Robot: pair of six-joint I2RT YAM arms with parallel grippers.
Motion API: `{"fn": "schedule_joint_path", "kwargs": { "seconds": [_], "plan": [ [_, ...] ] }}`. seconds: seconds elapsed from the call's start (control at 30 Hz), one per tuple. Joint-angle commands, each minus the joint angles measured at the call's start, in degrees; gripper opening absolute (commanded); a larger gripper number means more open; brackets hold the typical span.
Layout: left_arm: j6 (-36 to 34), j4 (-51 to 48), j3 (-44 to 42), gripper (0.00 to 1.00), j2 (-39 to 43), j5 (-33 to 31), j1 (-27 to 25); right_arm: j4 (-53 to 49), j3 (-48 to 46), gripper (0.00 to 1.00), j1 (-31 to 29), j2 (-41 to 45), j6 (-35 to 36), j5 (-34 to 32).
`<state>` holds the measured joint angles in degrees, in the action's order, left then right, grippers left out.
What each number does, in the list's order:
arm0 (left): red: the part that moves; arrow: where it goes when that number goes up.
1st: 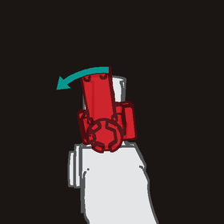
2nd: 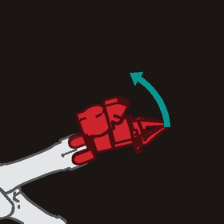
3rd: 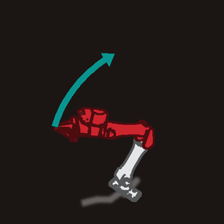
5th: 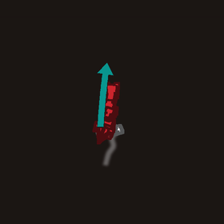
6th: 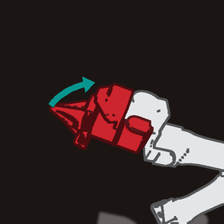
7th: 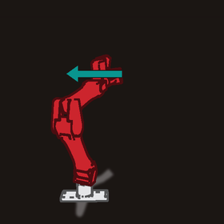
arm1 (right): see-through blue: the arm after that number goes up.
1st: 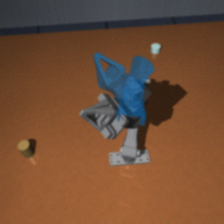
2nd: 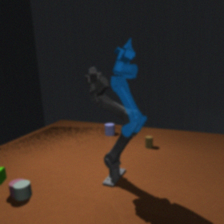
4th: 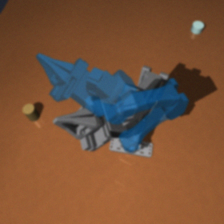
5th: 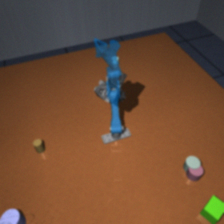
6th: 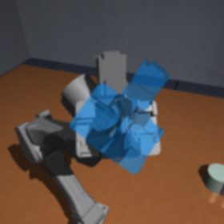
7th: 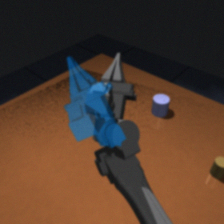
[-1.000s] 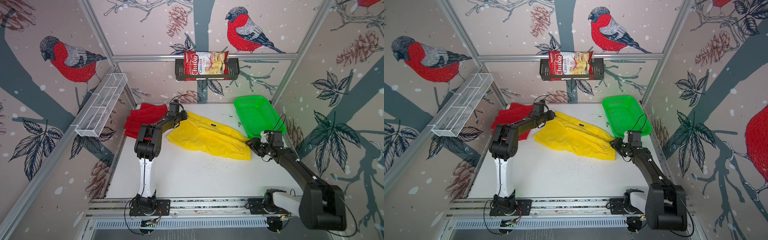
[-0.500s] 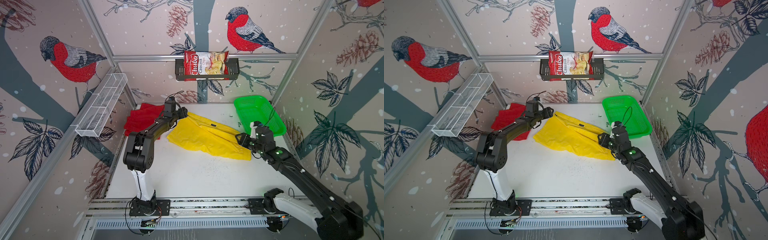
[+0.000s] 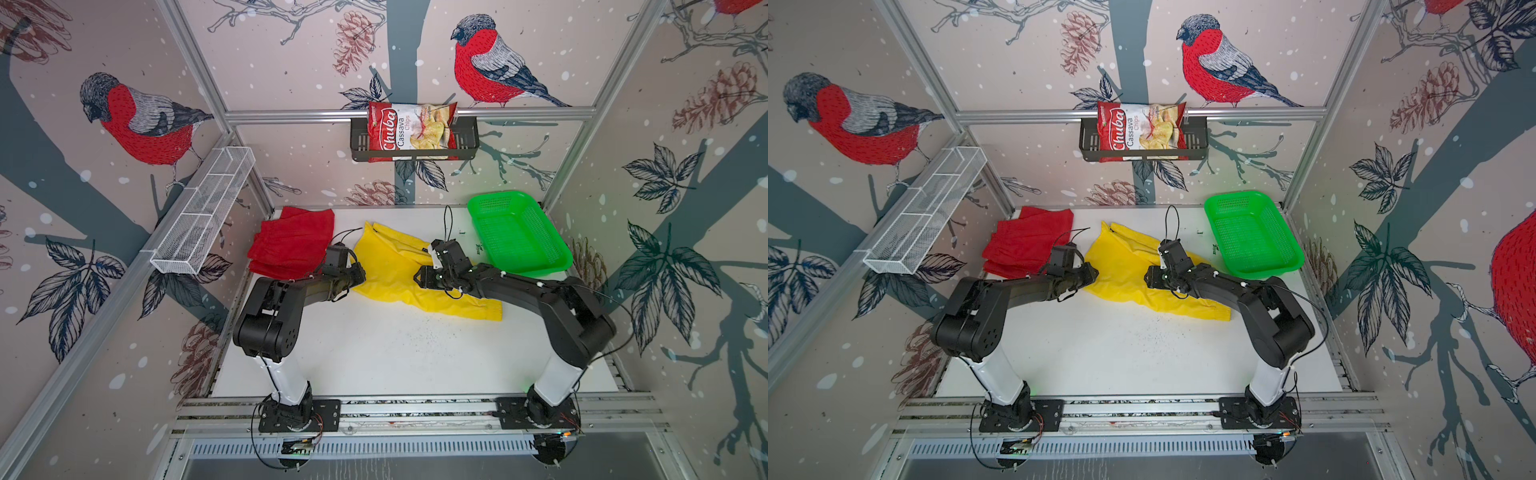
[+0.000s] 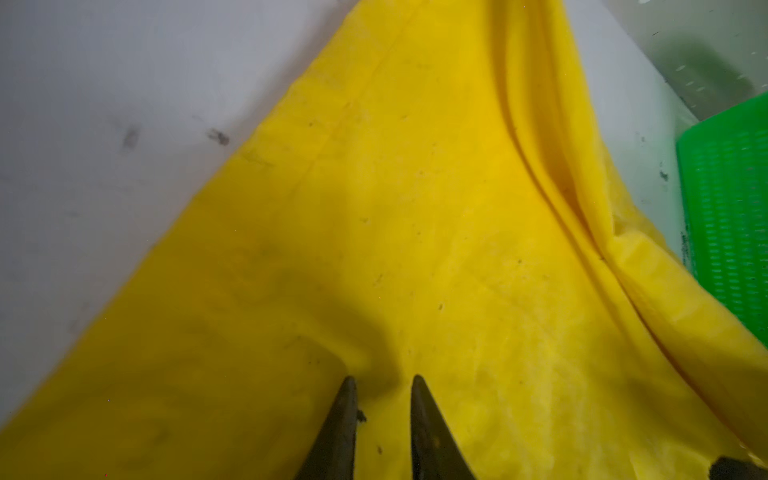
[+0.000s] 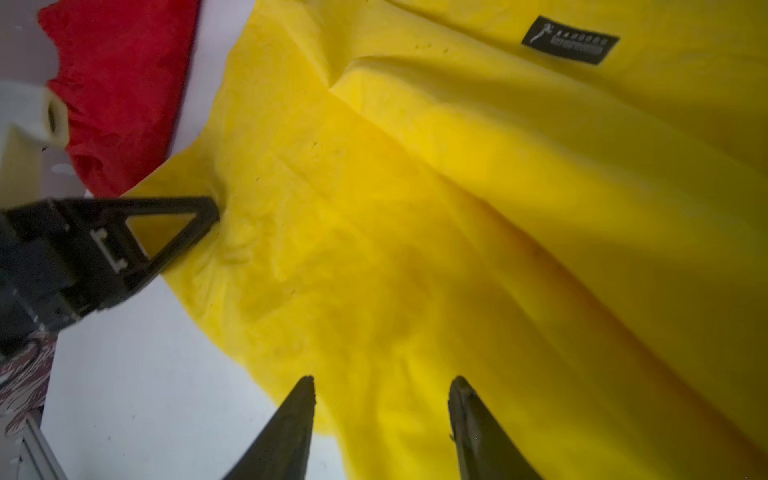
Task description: Fold and stack the shorts
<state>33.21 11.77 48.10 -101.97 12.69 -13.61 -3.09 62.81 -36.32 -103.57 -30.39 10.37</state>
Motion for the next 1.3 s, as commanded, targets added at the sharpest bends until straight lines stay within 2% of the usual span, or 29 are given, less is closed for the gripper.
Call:
{"fn": "schedule_joint_path", "kwargs": {
  "seconds": [0.0,0.33,0.63,0.83,0.97,1.07,1.27],
  "plan": [
    [0.85,-0.57,-0.96,0.21,-0.76,-3.11,0.06,0.70,3.26,0.54,2.52,-4.35,3.30,0.95],
    [2.09,-1.97,-9.46,0.19,2.55,-6.34,0.51,-0.50,15.97,0.56,11.85,-15.87,8.05,1.85],
    [2.49,-5.40,-14.55,0.20,11.20,-7.38,0.80,-1.03,19.71,0.57,14.59,-15.23,9.46,2.37],
    [1.81,-10.60,-14.97,0.25,25.92,-4.50,0.61,0.25,9.98,0.56,10.09,-0.54,10.42,2.59],
    [1.81,-8.69,-14.55,0.27,32.05,-1.27,-0.31,4.19,-1.27,0.55,6.94,9.30,6.40,4.64],
    [2.73,-4.91,-14.41,0.26,30.97,0.02,-0.72,8.27,-9.43,0.55,6.04,13.53,3.04,6.81],
    [5.72,2.26,-14.17,0.23,21.11,0.28,-0.76,13.21,-20.06,0.54,8.00,16.22,0.14,6.89]
  ]
}}
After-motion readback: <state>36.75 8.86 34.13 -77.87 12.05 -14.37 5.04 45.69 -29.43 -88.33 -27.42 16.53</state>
